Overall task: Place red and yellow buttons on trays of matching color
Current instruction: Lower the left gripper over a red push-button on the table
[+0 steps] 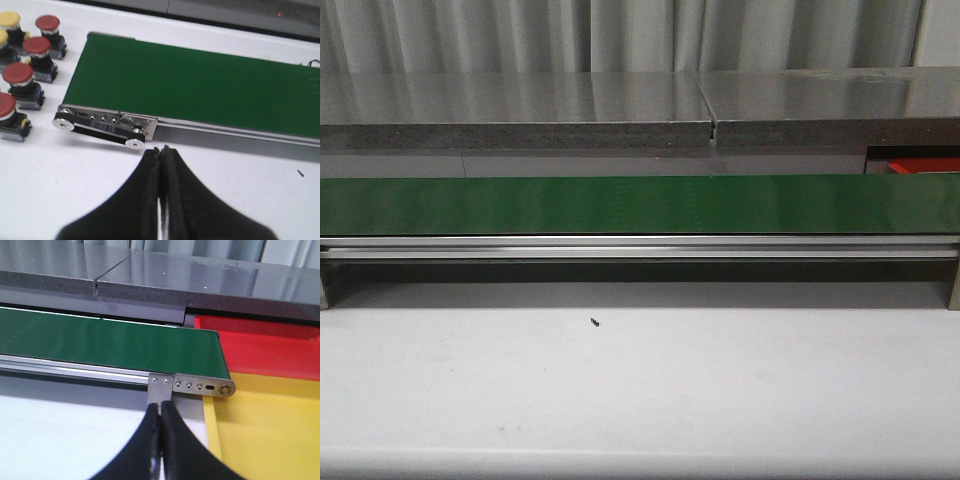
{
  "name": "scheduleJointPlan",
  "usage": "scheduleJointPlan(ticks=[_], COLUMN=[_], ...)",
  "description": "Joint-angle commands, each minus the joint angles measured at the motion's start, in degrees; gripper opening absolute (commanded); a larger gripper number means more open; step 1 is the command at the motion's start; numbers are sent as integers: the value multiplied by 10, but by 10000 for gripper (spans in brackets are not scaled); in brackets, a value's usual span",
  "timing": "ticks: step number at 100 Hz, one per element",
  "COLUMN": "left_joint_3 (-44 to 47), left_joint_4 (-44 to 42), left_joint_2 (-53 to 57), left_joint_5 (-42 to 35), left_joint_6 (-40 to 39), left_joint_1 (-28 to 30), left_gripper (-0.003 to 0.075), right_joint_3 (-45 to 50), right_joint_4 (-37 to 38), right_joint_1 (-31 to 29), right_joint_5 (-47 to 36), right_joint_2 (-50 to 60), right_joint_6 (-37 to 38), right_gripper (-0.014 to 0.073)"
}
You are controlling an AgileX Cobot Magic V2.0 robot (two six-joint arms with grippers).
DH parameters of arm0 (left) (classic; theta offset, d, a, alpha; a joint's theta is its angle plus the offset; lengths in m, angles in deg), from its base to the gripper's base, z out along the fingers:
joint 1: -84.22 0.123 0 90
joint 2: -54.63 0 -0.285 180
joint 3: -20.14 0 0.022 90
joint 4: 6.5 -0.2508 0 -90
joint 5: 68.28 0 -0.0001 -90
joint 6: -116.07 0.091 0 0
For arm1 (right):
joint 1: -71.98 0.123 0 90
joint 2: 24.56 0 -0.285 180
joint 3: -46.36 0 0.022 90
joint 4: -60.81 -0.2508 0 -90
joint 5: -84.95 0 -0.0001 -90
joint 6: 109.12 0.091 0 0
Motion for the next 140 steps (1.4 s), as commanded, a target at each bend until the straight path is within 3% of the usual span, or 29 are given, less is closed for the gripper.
scheduleJointPlan(ticks=[1, 20, 27, 36, 51, 60, 82, 115, 140], left_joint_3=[-21, -21, -21, -21, -21, -21, -34, -134, -212], left_joint_4=[13, 19, 24, 26, 26, 35, 40, 41, 40], left_joint_2=[-28, -91, -101, -103, -103, -103, -104, -205, -343], left_joint_5=[-20, -16, -16, -16, -24, -25, -30, 8, 40], left_joint_6=[-4, -4, -2, 6, 6, 6, 1, 13, 32], left_joint_1=[-3, -3, -3, -3, -3, -3, 16, 189, 247], left_gripper=[-19, -14, 29, 177, 561, 657, 660, 660, 660], right_joint_3=[0, 0, 0, 0, 0, 0, 0, 0, 0], right_joint_4=[2, 2, 2, 2, 2, 2, 2, 2, 2], right_joint_1=[1, 1, 1, 1, 1, 1, 1, 1, 1], right_joint_5=[-45, -45, -45, -45, -45, -45, -45, -45, -45], right_joint_2=[10, 10, 10, 10, 10, 10, 10, 10, 10], right_joint_6=[-2, -2, -2, -2, -2, -2, -2, -2, -2], right_gripper=[-117, -117, -117, -117, -117, -117, -117, -117, -117])
